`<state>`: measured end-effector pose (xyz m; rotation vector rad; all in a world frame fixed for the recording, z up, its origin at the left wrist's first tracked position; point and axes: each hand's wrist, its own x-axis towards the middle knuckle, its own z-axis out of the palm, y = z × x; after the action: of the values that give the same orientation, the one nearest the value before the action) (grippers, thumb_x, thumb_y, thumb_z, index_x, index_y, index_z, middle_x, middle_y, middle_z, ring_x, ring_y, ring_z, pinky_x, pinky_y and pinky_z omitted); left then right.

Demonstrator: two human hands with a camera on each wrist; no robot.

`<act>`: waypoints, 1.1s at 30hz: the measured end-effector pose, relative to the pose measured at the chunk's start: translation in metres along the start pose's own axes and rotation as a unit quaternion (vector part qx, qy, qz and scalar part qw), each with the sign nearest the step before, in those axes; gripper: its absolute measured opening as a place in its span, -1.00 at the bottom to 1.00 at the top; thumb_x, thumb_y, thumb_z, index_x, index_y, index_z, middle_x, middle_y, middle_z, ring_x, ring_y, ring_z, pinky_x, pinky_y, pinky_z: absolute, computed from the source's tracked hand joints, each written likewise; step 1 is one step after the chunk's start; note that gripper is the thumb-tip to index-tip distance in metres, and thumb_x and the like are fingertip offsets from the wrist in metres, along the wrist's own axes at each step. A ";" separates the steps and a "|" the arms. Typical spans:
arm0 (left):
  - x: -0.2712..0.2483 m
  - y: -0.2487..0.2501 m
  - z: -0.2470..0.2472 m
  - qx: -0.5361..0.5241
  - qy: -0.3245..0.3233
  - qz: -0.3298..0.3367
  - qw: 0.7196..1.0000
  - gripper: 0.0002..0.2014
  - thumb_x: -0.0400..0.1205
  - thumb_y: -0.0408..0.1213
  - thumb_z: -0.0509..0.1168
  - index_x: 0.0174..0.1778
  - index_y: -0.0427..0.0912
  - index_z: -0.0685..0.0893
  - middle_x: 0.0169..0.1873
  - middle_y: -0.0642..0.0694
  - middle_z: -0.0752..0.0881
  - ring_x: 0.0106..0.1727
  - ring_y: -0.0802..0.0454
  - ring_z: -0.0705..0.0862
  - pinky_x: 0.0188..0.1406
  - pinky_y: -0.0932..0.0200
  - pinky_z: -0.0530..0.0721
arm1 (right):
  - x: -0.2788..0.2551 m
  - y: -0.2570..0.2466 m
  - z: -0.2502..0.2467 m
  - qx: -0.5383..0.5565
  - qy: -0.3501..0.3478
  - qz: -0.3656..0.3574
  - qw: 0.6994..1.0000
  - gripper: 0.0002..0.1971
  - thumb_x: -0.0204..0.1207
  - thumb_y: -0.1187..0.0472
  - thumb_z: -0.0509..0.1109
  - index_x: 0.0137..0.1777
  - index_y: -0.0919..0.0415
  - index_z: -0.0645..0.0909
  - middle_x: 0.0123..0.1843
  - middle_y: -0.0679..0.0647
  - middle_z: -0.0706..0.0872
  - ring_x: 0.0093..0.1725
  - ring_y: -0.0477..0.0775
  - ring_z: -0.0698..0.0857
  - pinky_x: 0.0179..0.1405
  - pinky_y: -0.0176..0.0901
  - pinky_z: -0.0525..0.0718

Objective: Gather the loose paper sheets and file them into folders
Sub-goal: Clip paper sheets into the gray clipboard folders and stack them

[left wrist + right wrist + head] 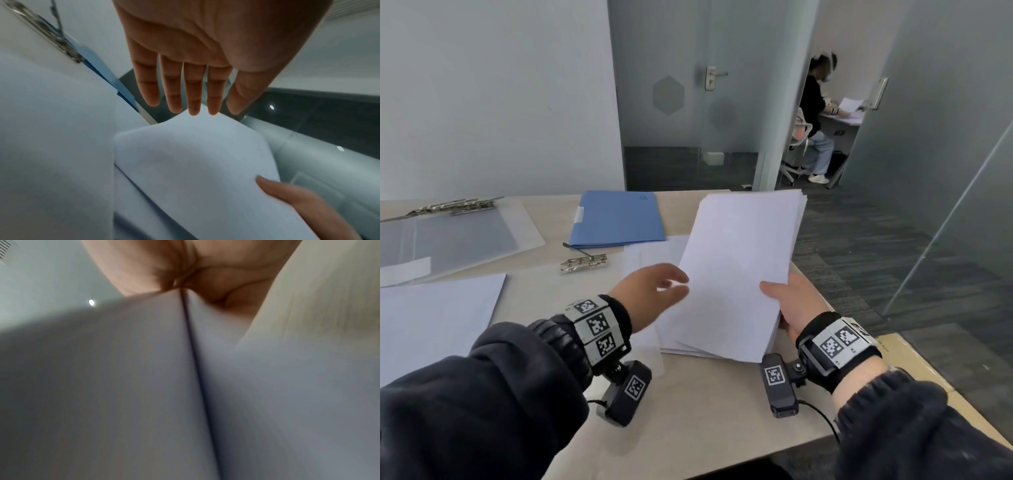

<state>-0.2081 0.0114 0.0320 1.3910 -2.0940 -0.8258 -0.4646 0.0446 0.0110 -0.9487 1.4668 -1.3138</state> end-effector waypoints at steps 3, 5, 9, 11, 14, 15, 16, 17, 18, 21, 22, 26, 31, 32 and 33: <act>0.010 -0.008 -0.013 -0.054 0.063 -0.026 0.996 -0.71 0.68 -0.06 0.34 0.33 0.18 0.59 0.26 0.21 0.66 0.30 0.18 0.64 0.25 0.14 0.55 | -0.005 -0.008 -0.004 0.049 0.007 -0.057 0.997 -0.74 0.67 0.45 0.32 0.14 0.09 0.72 0.14 0.09 0.84 0.16 0.21 0.79 0.22 0.14 0.71; 0.016 -0.012 -0.021 -0.091 0.099 -0.033 0.990 -0.54 0.68 -0.06 0.35 0.51 0.11 0.47 0.40 0.16 0.58 0.39 0.14 0.58 0.36 0.06 0.53 | -0.006 -0.012 -0.001 0.062 0.006 -0.082 0.995 -0.76 0.68 0.43 0.33 0.13 0.10 0.73 0.07 0.04 0.87 0.09 0.16 0.81 0.18 0.13 0.72; 0.022 -0.007 -0.037 -0.228 0.120 -0.019 0.966 -0.34 0.60 -0.07 0.42 0.62 0.10 0.35 0.41 0.09 0.61 0.36 0.07 0.64 0.43 -0.10 0.57 | -0.011 -0.021 0.016 0.066 -0.017 -0.124 0.990 -0.73 0.67 0.46 0.31 0.05 0.09 0.76 -0.02 0.00 0.88 -0.03 0.08 0.83 0.12 0.09 0.73; 0.022 -0.001 -0.043 -0.295 0.127 -0.012 0.947 -0.44 0.48 -0.10 0.41 0.45 0.07 0.57 0.21 0.03 0.78 0.20 0.01 0.76 0.36 -0.15 0.65 | -0.013 -0.025 0.024 0.063 -0.034 -0.139 0.988 -0.72 0.66 0.46 0.32 0.04 0.08 0.77 0.02 0.05 0.88 0.02 0.12 0.83 0.18 0.13 0.73; 0.019 -0.001 -0.043 -0.358 0.138 -0.016 0.923 -0.64 0.41 -0.14 0.41 0.14 0.03 0.77 0.08 -0.06 0.84 0.16 -0.14 0.79 0.33 -0.25 0.66 | -0.013 -0.027 0.030 0.067 -0.059 -0.142 0.986 -0.73 0.65 0.47 0.34 0.04 0.12 0.78 0.03 0.09 0.88 0.05 0.14 0.82 0.20 0.15 0.72; 0.017 -0.002 -0.042 -0.368 0.133 -0.017 0.920 -0.66 0.41 -0.16 0.42 0.13 0.01 0.78 0.08 -0.08 0.84 0.17 -0.15 0.79 0.33 -0.25 0.66 | -0.014 -0.026 0.030 0.069 -0.065 -0.140 0.986 -0.73 0.64 0.47 0.35 0.01 0.11 0.79 0.02 0.10 0.88 0.03 0.13 0.83 0.19 0.15 0.72; 0.016 -0.006 -0.039 -0.374 0.127 -0.017 0.919 -0.68 0.46 -0.21 0.42 0.14 -0.01 0.78 0.08 -0.09 0.84 0.16 -0.14 0.79 0.33 -0.23 0.66 | -0.014 -0.025 0.030 0.072 -0.070 -0.137 0.985 -0.72 0.62 0.47 0.37 -0.03 0.11 0.82 0.02 0.12 0.88 0.02 0.12 0.83 0.17 0.14 0.73; 0.014 -0.008 -0.036 -0.377 0.123 -0.017 0.918 -0.73 0.54 -0.30 0.42 0.16 -0.06 0.76 0.07 -0.09 0.84 0.12 -0.11 0.79 0.30 -0.19 0.68 | -0.015 -0.023 0.029 0.076 -0.074 -0.133 0.985 -0.72 0.61 0.46 0.38 -0.08 0.10 0.84 0.02 0.14 0.88 0.01 0.13 0.84 0.14 0.12 0.73; 0.013 -0.011 -0.032 -0.381 0.118 -0.018 0.917 -0.76 0.61 -0.40 0.38 0.17 -0.12 0.73 0.03 -0.09 0.84 0.07 -0.08 0.80 0.25 -0.15 0.69 | -0.016 -0.021 0.028 0.082 -0.075 -0.129 0.985 -0.73 0.60 0.46 0.40 -0.10 0.11 0.85 0.02 0.16 0.88 0.00 0.14 0.84 0.10 0.10 0.73; 0.009 -0.017 -0.020 -0.386 0.100 -0.024 0.917 -0.75 0.65 -0.49 0.33 0.20 -0.14 0.71 0.03 -0.10 0.84 0.05 -0.07 0.80 0.18 -0.09 0.69 | -0.018 -0.019 0.024 0.100 -0.080 -0.125 0.984 -0.75 0.59 0.44 0.41 -0.12 0.12 0.86 0.01 0.18 0.88 -0.02 0.13 0.85 0.00 0.02 0.75; 0.008 -0.019 -0.016 -0.383 0.097 -0.022 0.919 -0.74 0.62 -0.43 0.37 0.21 -0.13 0.72 0.06 -0.10 0.84 0.09 -0.09 0.80 0.21 -0.11 0.70 | -0.018 -0.018 0.023 0.102 -0.081 -0.126 0.983 -0.73 0.59 0.44 0.41 -0.15 0.11 0.87 0.00 0.16 0.88 -0.03 0.12 0.86 -0.01 0.00 0.76; 0.010 -0.022 -0.008 -0.364 0.111 -0.025 0.924 -0.78 0.63 -0.36 0.38 0.18 -0.12 0.75 0.05 -0.10 0.84 0.12 -0.16 0.80 0.29 -0.25 0.68 | -0.016 -0.020 0.023 0.104 -0.062 -0.131 0.984 -0.76 0.60 0.41 0.43 -0.16 0.13 0.87 0.01 0.19 0.88 0.04 0.22 0.85 0.11 0.13 0.75; 0.015 -0.006 -0.026 -0.355 0.136 0.010 0.925 -0.77 0.70 -0.42 0.30 0.18 -0.08 0.76 0.04 -0.05 0.85 0.09 -0.10 0.81 0.19 -0.09 0.72 | -0.008 -0.037 0.028 0.114 -0.046 -0.160 0.979 -0.76 0.60 0.36 0.46 -0.14 0.05 0.89 0.02 0.13 0.88 0.04 0.15 0.85 0.17 0.14 0.74; 0.015 -0.004 -0.030 -0.362 0.143 0.016 0.921 -0.77 0.69 -0.43 0.31 0.17 -0.09 0.77 0.04 -0.06 0.85 0.09 -0.11 0.81 0.17 -0.07 0.72 | -0.006 -0.042 0.030 0.122 -0.051 -0.167 0.977 -0.79 0.59 0.37 0.45 -0.10 0.09 0.88 0.03 0.14 0.88 0.05 0.15 0.85 0.16 0.12 0.74; 0.015 -0.004 -0.035 -0.373 0.147 0.019 0.916 -0.77 0.67 -0.44 0.33 0.15 -0.10 0.77 0.04 -0.08 0.85 0.08 -0.11 0.81 0.15 -0.06 0.72 | -0.004 -0.046 0.033 0.129 -0.060 -0.170 0.975 -0.82 0.59 0.38 0.44 -0.04 0.13 0.85 0.04 0.15 0.88 0.05 0.16 0.85 0.15 0.12 0.75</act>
<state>-0.1873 -0.0115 0.0545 0.9660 -1.3437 -1.1519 -0.4334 0.0334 0.0573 -1.1155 1.0391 -1.6186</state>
